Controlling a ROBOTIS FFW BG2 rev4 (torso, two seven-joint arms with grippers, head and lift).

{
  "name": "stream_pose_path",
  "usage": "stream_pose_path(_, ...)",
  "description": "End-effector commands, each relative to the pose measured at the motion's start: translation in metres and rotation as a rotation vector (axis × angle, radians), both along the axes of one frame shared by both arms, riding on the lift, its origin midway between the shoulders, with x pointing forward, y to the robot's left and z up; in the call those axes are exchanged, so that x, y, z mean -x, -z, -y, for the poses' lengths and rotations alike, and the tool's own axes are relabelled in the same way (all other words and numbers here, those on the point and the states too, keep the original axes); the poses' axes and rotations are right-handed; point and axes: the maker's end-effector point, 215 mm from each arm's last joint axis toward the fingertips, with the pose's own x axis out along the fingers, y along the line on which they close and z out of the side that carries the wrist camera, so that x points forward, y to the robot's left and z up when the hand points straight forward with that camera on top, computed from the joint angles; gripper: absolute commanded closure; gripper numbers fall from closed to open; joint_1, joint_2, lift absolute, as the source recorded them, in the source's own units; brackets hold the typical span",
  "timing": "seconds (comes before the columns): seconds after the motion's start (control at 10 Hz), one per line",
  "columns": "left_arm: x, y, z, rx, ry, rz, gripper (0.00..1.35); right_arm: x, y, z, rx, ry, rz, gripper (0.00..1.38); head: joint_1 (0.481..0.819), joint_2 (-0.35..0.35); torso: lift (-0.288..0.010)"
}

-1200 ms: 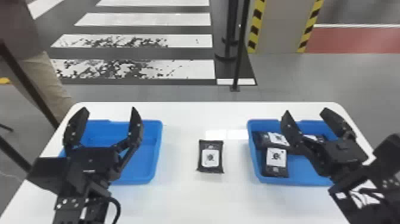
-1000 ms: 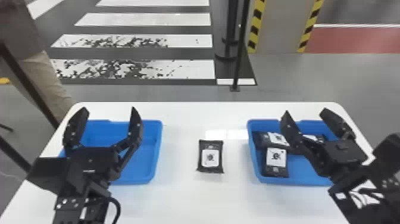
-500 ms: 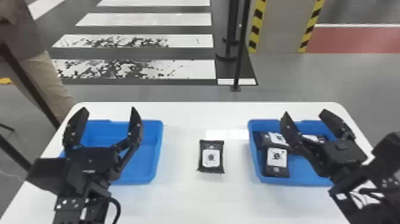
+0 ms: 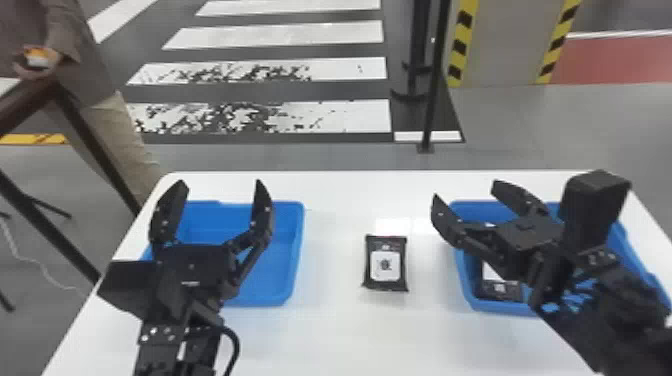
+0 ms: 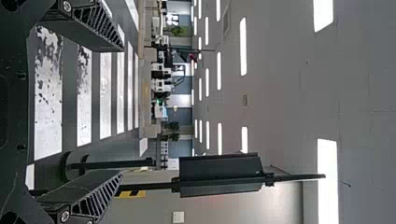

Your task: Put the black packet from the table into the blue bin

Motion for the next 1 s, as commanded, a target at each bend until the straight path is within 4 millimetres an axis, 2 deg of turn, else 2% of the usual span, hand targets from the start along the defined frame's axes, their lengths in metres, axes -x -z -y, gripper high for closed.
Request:
stream_pose_path(0.0, 0.001, -0.001, -0.001, -0.001, 0.000, 0.004, 0.09, -0.017, 0.035, -0.022, 0.068, -0.049, -0.101, 0.09, 0.695, 0.125, -0.110)
stream_pose_path(0.1, 0.001, -0.001, -0.001, -0.001, 0.000, 0.004, 0.09, -0.025, 0.054, -0.036, 0.111, -0.077, -0.146, 0.09, 0.695, 0.146, -0.110)
stream_pose_path(0.3, 0.001, -0.001, -0.002, -0.002, -0.002, 0.004, 0.09, -0.028, 0.091, -0.064, 0.195, -0.140, -0.240, 0.09, 0.695, 0.179, -0.110)
stream_pose_path(0.5, 0.001, -0.002, -0.001, -0.001, 0.000, 0.006, 0.09, -0.020, 0.126, -0.087, 0.293, -0.209, -0.333, 0.06, 0.695, 0.205, -0.110)
stream_pose_path(0.7, -0.001, -0.003, 0.001, 0.005, 0.003, 0.007, 0.09, -0.010, 0.155, -0.092, 0.353, -0.225, -0.398, 0.05, 0.695, 0.232, -0.110)
stream_pose_path(0.9, 0.001, -0.001, -0.001, 0.006, 0.002, 0.003, 0.09, -0.009, 0.177, -0.094, 0.423, -0.229, -0.425, 0.05, 0.695, 0.233, -0.110)
